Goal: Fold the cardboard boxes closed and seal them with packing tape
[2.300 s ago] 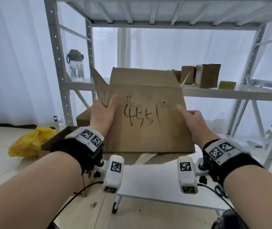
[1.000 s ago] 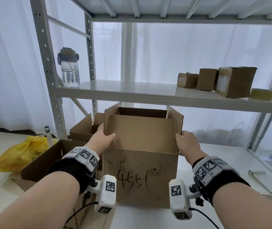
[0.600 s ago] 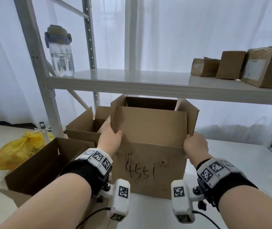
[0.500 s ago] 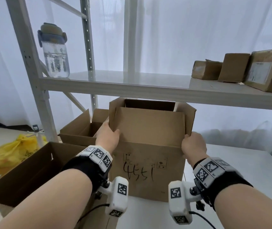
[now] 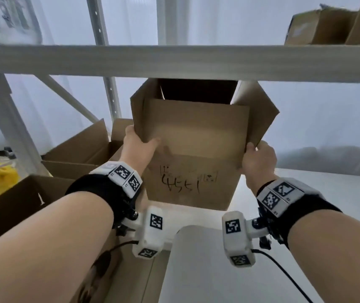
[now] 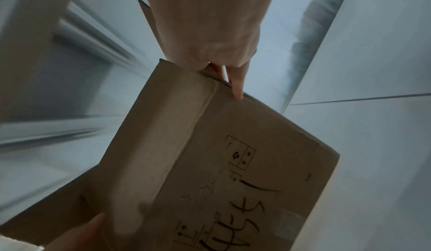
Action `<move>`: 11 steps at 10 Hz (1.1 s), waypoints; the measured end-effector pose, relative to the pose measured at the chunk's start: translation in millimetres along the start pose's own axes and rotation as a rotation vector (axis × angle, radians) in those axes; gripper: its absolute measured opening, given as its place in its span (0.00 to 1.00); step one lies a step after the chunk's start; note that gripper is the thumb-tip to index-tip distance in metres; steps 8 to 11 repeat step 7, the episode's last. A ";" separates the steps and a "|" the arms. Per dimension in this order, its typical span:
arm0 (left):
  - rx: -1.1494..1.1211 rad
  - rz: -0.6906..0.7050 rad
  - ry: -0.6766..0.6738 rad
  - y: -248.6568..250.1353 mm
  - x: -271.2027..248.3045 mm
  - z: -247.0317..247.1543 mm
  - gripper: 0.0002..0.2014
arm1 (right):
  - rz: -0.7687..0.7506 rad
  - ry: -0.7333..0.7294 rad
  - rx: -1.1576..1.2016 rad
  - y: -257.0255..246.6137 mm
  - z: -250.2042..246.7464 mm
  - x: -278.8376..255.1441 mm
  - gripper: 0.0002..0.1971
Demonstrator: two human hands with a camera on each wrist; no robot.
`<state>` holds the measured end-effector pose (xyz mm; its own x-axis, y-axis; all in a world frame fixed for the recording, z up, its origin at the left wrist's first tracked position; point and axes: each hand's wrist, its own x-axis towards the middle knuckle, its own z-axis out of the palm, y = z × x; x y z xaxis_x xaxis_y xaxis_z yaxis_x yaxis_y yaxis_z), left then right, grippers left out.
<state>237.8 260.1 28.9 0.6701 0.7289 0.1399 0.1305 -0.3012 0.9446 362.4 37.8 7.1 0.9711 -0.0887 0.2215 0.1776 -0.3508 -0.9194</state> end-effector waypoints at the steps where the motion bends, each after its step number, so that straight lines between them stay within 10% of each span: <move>1: 0.020 -0.098 -0.056 -27.4 -6.7 -0.9 0.48 | -0.007 -0.051 -0.026 23.4 14.5 -7.1 0.15; 7: 0.253 -0.166 -0.089 -32.4 -67.8 -6.9 0.41 | 0.131 -0.503 -0.260 41.6 16.8 -61.9 0.26; 11: 0.253 -0.166 -0.089 -32.4 -67.8 -6.9 0.41 | 0.131 -0.503 -0.260 41.6 16.8 -61.9 0.26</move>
